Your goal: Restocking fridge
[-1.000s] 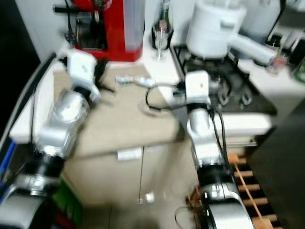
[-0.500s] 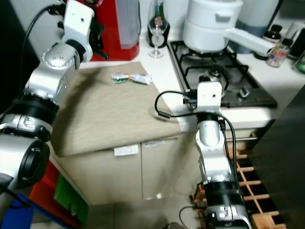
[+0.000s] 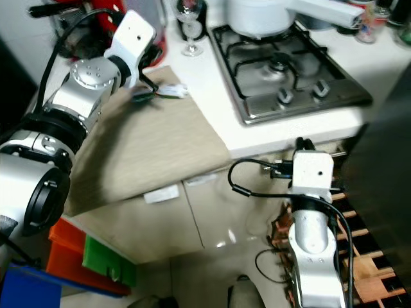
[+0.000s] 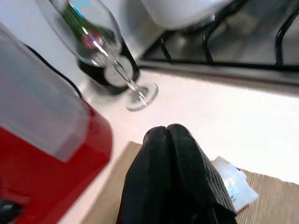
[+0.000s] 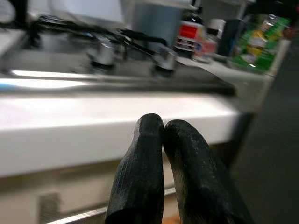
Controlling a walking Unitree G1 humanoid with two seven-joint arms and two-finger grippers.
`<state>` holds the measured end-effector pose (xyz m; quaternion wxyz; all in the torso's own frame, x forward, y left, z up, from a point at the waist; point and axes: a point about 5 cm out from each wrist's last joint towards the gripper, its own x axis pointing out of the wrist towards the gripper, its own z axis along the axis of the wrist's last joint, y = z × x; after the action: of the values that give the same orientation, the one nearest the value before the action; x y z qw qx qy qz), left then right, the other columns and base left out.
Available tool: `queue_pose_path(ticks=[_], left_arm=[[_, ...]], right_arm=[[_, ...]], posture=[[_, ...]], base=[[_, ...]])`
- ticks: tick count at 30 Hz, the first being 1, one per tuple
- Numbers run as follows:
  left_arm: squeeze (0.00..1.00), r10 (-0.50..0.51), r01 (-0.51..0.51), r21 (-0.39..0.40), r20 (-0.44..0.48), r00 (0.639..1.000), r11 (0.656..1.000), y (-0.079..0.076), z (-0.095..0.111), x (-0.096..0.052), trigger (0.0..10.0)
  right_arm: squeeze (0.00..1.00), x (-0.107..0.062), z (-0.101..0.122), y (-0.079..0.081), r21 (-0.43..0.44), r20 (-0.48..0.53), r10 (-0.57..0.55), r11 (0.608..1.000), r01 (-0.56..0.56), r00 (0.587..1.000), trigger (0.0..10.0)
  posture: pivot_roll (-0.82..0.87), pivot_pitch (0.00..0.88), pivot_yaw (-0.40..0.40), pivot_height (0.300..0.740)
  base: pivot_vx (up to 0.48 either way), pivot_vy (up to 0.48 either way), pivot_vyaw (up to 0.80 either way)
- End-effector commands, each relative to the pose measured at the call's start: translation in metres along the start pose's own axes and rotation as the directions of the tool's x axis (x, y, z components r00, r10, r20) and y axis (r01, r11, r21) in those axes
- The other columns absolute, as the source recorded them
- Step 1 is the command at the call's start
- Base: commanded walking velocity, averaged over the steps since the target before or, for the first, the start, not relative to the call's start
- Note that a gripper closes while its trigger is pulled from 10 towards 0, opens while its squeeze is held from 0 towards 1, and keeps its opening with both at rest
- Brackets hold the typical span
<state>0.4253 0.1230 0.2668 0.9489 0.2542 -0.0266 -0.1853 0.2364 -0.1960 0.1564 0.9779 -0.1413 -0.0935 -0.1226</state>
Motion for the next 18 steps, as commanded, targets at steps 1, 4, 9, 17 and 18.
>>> queue_pose_path(ticks=[1,4,9,17,18], left_arm=[[0.00,0.058,-0.059,-0.007,-0.028,0.998,0.998,0.012,-0.001,-0.003,10.0],[0.00,0.097,-0.099,-0.027,-0.086,0.992,0.995,0.020,-0.013,-0.006,10.0],[0.00,0.103,-0.113,-0.062,-0.147,0.984,0.992,0.025,-0.025,-0.011,10.0],[0.00,0.056,-0.066,-0.082,-0.119,0.991,0.994,0.033,-0.016,-0.012,10.0],[0.00,0.048,-0.058,-0.084,-0.112,0.993,0.995,0.033,-0.014,-0.012,10.0]], right_arm=[[0.00,-0.002,0.004,0.003,0.001,-0.002,0.010,1.000,-0.010,1.000,10.0],[0.00,-0.003,0.019,0.004,-0.020,0.019,0.045,0.999,-0.045,0.999,10.0],[0.00,-0.006,0.020,0.001,-0.038,0.008,0.060,0.997,-0.060,0.998,10.0],[0.00,-0.003,0.019,0.004,-0.035,-0.014,0.077,0.996,-0.078,0.997,10.0],[0.00,-0.002,0.019,0.005,-0.036,-0.014,0.080,0.996,-0.080,0.997,10.0]], posture=[[-0.36,0.251,0.164,0.740],[-0.37,0.243,0.154,0.740],[-0.37,0.221,0.137,0.740],[-0.35,0.192,0.121,0.740],[-0.35,0.188,0.120,0.740]], base=[[0.000,0.000,0.00],[0.000,0.000,0.00],[0.000,0.000,0.00],[0.000,0.000,0.00],[0.000,0.000,0.00]])
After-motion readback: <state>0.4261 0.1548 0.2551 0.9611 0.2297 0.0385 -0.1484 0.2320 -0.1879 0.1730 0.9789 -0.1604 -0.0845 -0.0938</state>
